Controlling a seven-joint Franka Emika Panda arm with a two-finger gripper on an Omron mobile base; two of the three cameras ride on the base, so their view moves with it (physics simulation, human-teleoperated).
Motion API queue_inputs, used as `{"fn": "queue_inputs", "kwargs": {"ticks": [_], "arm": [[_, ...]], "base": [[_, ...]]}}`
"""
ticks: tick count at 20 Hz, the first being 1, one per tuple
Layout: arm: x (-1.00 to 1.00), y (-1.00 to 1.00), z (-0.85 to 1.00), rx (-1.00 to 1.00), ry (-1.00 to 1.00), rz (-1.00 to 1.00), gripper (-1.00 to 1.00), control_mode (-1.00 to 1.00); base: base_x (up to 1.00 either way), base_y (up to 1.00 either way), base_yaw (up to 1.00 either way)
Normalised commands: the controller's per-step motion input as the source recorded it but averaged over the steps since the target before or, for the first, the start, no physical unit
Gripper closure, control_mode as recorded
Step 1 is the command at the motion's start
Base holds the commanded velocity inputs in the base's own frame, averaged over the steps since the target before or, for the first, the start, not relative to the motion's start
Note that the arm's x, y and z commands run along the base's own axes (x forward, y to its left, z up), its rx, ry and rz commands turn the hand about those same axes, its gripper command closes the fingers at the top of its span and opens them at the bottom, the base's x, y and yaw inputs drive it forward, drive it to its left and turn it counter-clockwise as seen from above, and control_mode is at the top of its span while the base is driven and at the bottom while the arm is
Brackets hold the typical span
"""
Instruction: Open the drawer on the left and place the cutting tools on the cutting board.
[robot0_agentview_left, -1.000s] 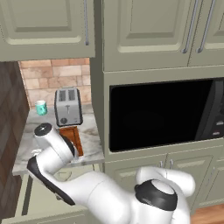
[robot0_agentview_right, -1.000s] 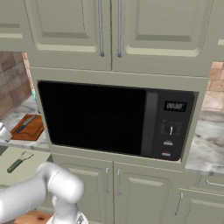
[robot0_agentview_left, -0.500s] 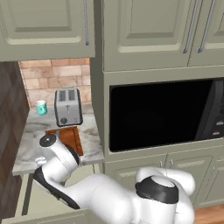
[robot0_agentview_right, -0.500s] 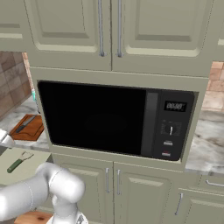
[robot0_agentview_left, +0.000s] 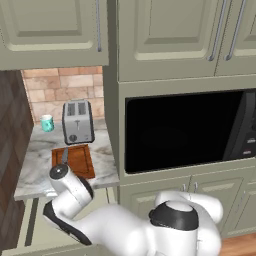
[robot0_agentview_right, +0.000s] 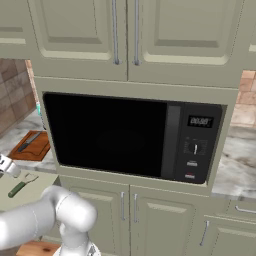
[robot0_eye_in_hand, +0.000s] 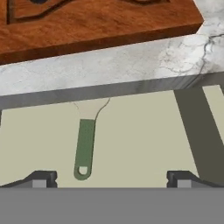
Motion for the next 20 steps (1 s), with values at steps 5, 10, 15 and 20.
{"fn": "queue_inputs", "kwargs": {"ticks": [5, 10, 15, 20], "arm": [[0.07, 0.0, -0.43, 0.0, 0.03, 0.02, -1.0, -1.0], [0.19, 0.0, -0.38, 0.0, 0.05, 0.01, -1.0, -1.0], [0.12, 0.0, -0.34, 0.0, 0.05, 0.0, -1.0, -1.0], [0.04, 0.0, -0.29, 0.0, 0.03, 0.0, -1.0, -1.0]], "base": [[0.0, 0.0, 0.0], [0.0, 0.0, 0.0], [0.0, 0.0, 0.0], [0.0, 0.0, 0.0]]}}
